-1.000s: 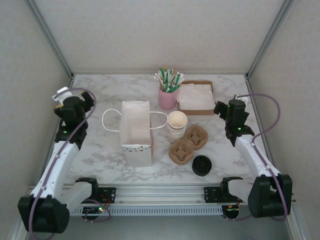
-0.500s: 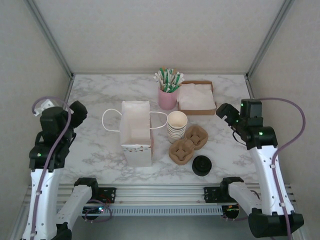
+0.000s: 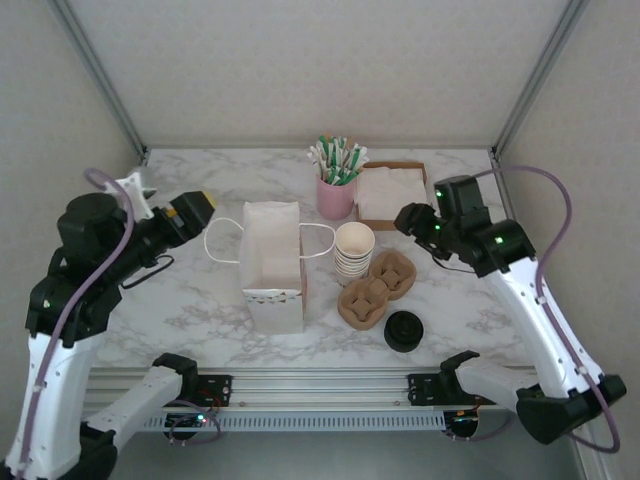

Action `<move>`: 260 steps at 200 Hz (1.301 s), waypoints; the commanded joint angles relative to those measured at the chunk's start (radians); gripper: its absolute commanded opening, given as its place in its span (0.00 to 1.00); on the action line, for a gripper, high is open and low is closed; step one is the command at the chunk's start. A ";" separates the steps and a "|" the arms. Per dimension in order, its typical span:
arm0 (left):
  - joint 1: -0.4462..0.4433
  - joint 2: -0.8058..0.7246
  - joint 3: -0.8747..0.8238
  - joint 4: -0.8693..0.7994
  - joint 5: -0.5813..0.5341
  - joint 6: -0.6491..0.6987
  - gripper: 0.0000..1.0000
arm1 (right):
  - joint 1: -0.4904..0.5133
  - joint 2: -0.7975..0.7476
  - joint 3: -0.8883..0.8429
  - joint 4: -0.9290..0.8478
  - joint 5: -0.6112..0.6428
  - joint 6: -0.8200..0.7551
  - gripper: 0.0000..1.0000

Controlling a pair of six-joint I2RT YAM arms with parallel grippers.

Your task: Pack the takeout coffee

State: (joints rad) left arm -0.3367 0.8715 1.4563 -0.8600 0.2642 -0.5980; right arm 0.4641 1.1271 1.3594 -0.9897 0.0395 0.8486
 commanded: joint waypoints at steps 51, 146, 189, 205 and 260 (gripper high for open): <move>-0.341 0.186 0.149 -0.070 -0.176 0.059 0.68 | 0.201 0.186 0.112 -0.095 0.164 0.059 0.52; -0.436 0.223 0.115 -0.112 -0.265 0.047 0.65 | 0.268 0.265 0.124 -0.075 0.181 0.093 0.41; -0.439 0.217 0.106 -0.125 -0.280 0.044 0.65 | 0.274 0.286 0.126 -0.087 0.206 0.090 0.40; -0.441 0.215 0.105 -0.123 -0.284 0.040 0.65 | 0.274 0.290 0.124 -0.086 0.207 0.092 0.38; -0.447 0.216 0.105 -0.125 -0.295 0.034 0.65 | 0.276 0.293 0.115 -0.081 0.212 0.089 0.30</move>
State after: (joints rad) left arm -0.7715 1.0977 1.5684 -0.9649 -0.0071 -0.5503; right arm 0.7311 1.4124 1.4590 -1.0630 0.2176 0.9318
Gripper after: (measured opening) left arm 0.648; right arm 0.305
